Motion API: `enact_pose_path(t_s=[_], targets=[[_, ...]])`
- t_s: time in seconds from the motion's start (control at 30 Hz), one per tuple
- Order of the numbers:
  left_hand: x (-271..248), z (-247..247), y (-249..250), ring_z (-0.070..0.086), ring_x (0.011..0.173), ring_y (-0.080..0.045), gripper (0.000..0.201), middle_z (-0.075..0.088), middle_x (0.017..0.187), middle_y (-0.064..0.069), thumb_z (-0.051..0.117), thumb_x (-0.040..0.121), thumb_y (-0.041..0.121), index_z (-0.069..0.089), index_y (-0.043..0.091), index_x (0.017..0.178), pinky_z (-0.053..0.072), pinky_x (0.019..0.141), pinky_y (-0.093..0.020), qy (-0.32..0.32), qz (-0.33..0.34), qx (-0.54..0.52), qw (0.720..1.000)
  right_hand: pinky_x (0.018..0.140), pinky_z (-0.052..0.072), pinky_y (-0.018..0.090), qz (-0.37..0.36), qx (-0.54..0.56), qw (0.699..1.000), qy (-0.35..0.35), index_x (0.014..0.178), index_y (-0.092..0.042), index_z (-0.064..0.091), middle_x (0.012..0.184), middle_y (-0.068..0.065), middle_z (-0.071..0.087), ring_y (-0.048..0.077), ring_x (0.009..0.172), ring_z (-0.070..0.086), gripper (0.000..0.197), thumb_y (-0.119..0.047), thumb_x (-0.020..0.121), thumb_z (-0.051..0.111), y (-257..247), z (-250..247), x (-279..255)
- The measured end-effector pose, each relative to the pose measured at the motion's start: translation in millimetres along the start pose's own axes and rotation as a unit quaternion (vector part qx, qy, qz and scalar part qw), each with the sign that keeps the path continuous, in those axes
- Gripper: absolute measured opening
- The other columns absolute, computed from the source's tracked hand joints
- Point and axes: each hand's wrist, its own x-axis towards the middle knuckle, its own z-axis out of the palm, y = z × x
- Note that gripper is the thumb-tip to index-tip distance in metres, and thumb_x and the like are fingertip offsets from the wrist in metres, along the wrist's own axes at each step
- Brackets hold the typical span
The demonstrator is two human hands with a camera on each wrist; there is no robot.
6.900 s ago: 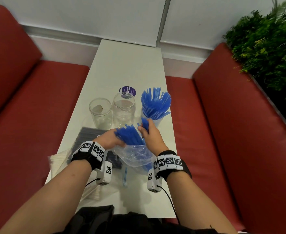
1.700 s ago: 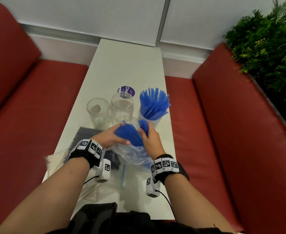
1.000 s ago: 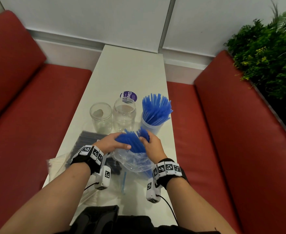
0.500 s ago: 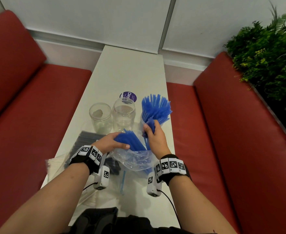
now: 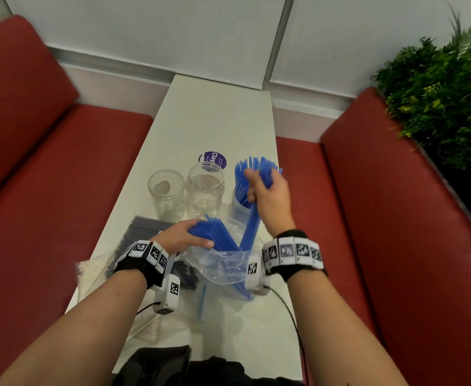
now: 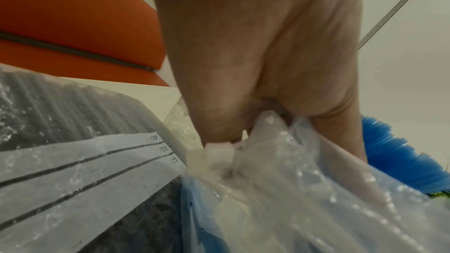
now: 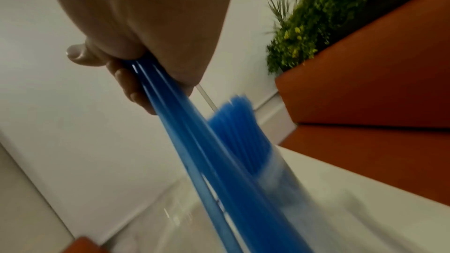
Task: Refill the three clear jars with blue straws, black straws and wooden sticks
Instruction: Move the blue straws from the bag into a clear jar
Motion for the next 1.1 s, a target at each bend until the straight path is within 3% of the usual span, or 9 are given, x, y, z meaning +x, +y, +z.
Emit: enact_pose_path(t_s=[0.07, 0.17, 0.27, 0.43, 0.63, 0.8, 1.1], targets=[[2, 0, -1, 0.068, 0.114, -0.025, 0.064, 0.072, 0.12, -0.007, 0.089, 0.073, 0.019, 0.062, 0.018, 0.131, 0.049, 0.105, -0.049, 0.002, -0.001, 0.002, 1.0, 0.051, 0.043, 0.027, -0.059, 0.035, 0.997, 0.034, 0.083, -0.021, 0.054, 0.06, -0.006, 0.054, 0.014, 0.051, 0.047, 0.023, -0.033, 0.093, 0.072, -42, -5, 22], [3, -1, -3, 0.071, 0.107, -0.021, 0.059, 0.075, 0.114, -0.004, 0.088, 0.073, 0.018, 0.064, 0.019, 0.128, 0.052, 0.102, -0.048, 0.004, 0.001, 0.004, 1.0, 0.051, 0.042, 0.03, -0.166, 0.111, 0.975, 0.097, 0.091, -0.01, 0.054, 0.06, -0.005, 0.057, 0.014, 0.049, 0.047, 0.024, -0.026, 0.094, 0.072, -101, -15, 54], [4, -2, -3, 0.072, 0.106, -0.02, 0.055, 0.076, 0.113, -0.002, 0.087, 0.076, 0.019, 0.065, 0.019, 0.126, 0.052, 0.103, -0.047, -0.003, 0.003, 0.014, 1.0, 0.052, 0.041, 0.031, -0.234, 0.162, 0.95, 0.127, 0.085, -0.013, 0.051, 0.061, 0.0, 0.053, 0.015, 0.05, 0.045, 0.026, -0.02, 0.09, 0.075, -131, -21, 81], [7, -6, -6, 0.07, 0.11, -0.024, 0.061, 0.074, 0.116, -0.005, 0.088, 0.074, 0.022, 0.063, 0.018, 0.129, 0.05, 0.104, -0.05, -0.008, -0.002, 0.01, 1.0, 0.053, 0.039, 0.03, -0.191, 0.125, 0.955, 0.188, 0.081, -0.015, 0.049, 0.063, 0.005, 0.047, 0.02, 0.056, 0.041, 0.026, -0.013, 0.094, 0.072, -103, -13, 101], [12, -12, -9, 0.071, 0.108, -0.019, 0.058, 0.075, 0.115, -0.002, 0.09, 0.072, 0.027, 0.065, 0.023, 0.125, 0.051, 0.104, -0.047, -0.012, -0.006, 0.011, 1.0, 0.06, 0.043, 0.037, -0.136, 0.065, 0.971, 0.184, 0.083, -0.017, 0.051, 0.069, 0.01, 0.048, 0.024, 0.064, 0.042, 0.027, -0.03, 0.093, 0.072, -54, -10, 100], [17, -13, -11, 0.071, 0.106, -0.016, 0.06, 0.075, 0.114, 0.002, 0.09, 0.071, 0.03, 0.065, 0.027, 0.126, 0.051, 0.104, -0.045, -0.011, -0.012, 0.013, 1.0, 0.063, 0.044, 0.038, -0.11, 0.027, 0.979, 0.168, 0.075, -0.026, 0.049, 0.064, 0.002, 0.053, 0.021, 0.061, 0.047, 0.031, -0.036, 0.09, 0.074, -35, -11, 95], [21, -14, -11, 0.067, 0.116, -0.023, 0.073, 0.073, 0.119, -0.001, 0.094, 0.062, 0.04, 0.066, 0.025, 0.127, 0.045, 0.109, -0.05, -0.015, -0.015, 0.017, 1.0, 0.057, 0.046, 0.035, -0.167, 0.023, 0.975, 0.143, 0.073, -0.039, 0.054, 0.065, -0.001, 0.053, 0.019, 0.057, 0.048, 0.027, -0.045, 0.088, 0.076, -63, -11, 98]])
